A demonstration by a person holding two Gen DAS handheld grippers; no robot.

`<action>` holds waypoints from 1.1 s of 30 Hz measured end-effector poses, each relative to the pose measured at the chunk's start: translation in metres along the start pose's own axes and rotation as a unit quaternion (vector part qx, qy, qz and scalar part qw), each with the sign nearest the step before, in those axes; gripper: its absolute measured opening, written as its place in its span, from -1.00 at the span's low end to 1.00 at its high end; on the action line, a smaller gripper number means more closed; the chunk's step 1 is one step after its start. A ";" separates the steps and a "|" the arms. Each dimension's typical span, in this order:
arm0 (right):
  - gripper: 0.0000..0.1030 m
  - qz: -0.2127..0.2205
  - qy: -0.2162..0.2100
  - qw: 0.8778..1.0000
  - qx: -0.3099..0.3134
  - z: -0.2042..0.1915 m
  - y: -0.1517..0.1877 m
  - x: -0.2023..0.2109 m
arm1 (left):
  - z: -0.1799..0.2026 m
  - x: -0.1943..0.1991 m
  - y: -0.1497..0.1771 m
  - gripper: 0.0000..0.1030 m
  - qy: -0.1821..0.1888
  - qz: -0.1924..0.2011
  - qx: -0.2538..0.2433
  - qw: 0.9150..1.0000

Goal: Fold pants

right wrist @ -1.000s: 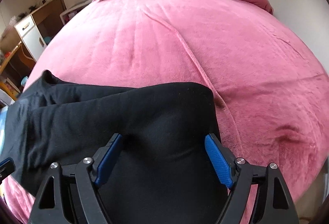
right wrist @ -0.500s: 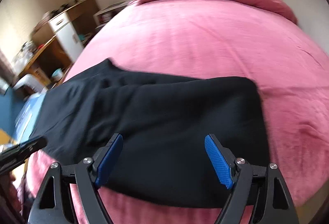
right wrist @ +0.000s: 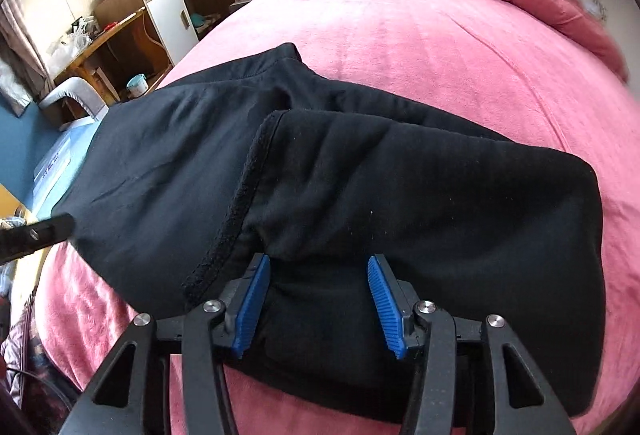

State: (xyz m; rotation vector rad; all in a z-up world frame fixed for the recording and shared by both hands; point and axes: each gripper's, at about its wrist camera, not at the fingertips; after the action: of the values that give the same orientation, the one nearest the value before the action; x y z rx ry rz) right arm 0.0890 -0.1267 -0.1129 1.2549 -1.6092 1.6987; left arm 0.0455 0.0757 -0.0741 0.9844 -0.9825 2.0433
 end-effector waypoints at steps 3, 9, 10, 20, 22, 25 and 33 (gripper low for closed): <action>0.01 0.005 -0.004 1.000 -0.002 0.001 0.002 0.000 | -0.058 0.016 -0.014 -0.34 0.020 0.013 0.113 0.993; 0.02 0.014 -0.009 1.000 -0.009 0.004 0.006 0.004 | -0.156 0.026 -0.013 -0.31 0.040 0.022 0.292 0.955; 0.02 0.014 -0.009 1.000 -0.009 0.003 0.006 0.004 | -0.164 0.024 -0.011 -0.30 0.043 0.023 0.308 0.950; 0.04 0.012 -0.007 1.000 -0.016 0.004 0.007 0.005 | -0.190 -0.011 -0.012 -0.29 0.054 0.000 0.360 0.931; 0.04 0.012 -0.007 1.000 -0.016 0.005 0.006 0.004 | -0.190 -0.016 -0.012 -0.29 0.054 -0.001 0.362 0.930; 0.04 0.012 -0.005 1.000 -0.016 0.004 0.006 0.004 | -0.191 -0.024 -0.018 -0.29 0.064 -0.003 0.366 0.928; 0.05 0.016 -0.004 1.000 -0.017 0.004 0.007 0.003 | -0.182 -0.016 -0.024 -0.58 0.065 0.018 0.340 0.938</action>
State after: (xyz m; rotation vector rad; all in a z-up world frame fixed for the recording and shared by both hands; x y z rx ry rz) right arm 0.0831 -0.1328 -0.1142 1.2279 -1.6634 1.6800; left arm 0.0102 0.2360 -0.1586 1.1425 -0.2024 2.5002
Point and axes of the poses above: each gripper's, at about its wrist camera, not at the fingertips, and x roughly against the way its jaws point, z to its right, y to its underside, and after that the axes turned 1 degree about y, right-handed
